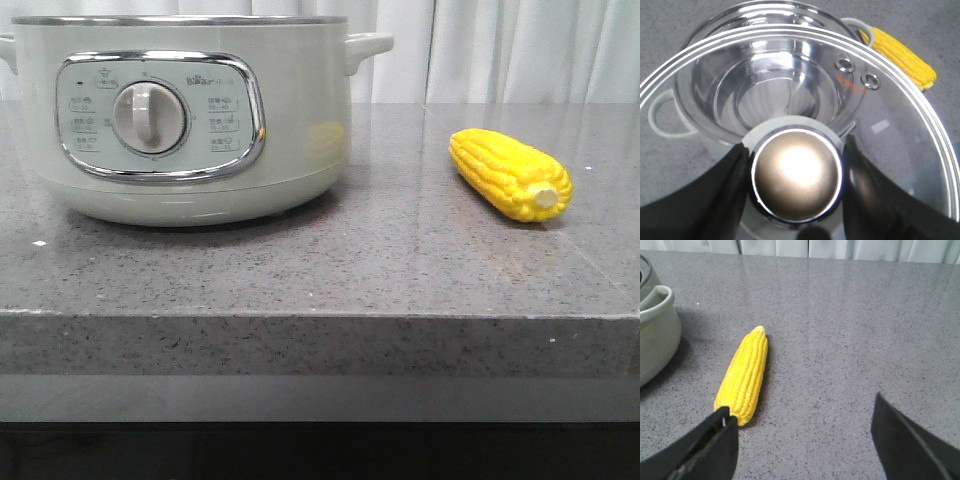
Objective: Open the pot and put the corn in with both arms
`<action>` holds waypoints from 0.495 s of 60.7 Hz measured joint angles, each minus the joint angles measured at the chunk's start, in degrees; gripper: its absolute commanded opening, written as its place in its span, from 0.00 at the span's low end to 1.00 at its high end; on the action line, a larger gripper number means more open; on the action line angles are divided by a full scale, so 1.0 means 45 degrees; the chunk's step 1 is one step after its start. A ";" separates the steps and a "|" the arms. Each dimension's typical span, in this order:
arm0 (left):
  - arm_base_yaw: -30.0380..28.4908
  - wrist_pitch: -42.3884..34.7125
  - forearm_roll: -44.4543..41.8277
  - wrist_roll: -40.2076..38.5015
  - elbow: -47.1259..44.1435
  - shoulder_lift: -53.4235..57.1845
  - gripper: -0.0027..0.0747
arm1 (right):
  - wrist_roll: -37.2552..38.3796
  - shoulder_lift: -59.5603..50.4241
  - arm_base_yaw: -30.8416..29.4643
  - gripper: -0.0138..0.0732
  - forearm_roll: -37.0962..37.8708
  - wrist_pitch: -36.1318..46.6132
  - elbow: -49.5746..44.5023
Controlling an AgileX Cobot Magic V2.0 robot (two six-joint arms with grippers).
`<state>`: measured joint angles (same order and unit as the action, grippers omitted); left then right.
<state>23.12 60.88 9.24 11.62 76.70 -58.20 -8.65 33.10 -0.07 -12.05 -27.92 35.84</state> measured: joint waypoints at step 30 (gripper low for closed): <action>0.0000 -0.0154 0.0000 0.0017 -0.5976 0.7394 0.21 | 0.0000 0.5020 0.0600 0.81 -0.0338 0.0288 0.1249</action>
<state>23.12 60.18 9.24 11.70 49.81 -24.93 -8.65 55.68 2.63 -13.57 -26.62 41.46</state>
